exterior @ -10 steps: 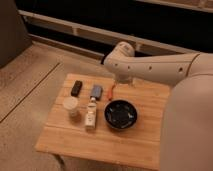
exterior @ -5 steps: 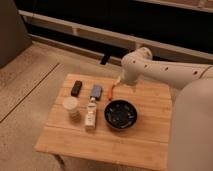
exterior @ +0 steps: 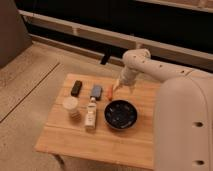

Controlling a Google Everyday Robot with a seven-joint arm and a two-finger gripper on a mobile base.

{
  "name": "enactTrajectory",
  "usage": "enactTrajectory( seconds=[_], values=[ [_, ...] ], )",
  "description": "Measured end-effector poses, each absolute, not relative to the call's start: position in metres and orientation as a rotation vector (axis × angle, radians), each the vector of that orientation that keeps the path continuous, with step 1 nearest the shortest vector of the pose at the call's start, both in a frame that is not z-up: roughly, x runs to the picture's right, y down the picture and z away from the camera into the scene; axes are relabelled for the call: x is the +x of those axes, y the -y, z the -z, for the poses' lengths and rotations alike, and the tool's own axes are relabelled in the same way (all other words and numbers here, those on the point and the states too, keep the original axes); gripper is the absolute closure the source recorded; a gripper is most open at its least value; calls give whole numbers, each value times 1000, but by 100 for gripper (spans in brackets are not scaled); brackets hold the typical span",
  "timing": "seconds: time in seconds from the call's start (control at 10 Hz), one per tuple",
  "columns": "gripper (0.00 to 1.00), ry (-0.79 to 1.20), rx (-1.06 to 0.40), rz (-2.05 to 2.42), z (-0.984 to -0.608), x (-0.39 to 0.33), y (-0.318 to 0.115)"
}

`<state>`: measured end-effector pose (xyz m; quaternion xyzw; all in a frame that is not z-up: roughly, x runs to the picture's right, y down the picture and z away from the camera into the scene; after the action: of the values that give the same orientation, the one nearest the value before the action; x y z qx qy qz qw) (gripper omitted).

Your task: Place the pepper in the ceramic cup

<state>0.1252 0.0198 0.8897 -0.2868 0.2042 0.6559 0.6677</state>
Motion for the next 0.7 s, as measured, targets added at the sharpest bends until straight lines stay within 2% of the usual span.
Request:
enactTrajectory(
  seconds=[0.2,0.5,0.7],
  values=[
    [35,-506,-639,-1449,-909,135,-15],
    [35,-499,-488,-1476,-942,139,22],
    [35,-450,-428,-1500,-956,115,37]
  ],
)
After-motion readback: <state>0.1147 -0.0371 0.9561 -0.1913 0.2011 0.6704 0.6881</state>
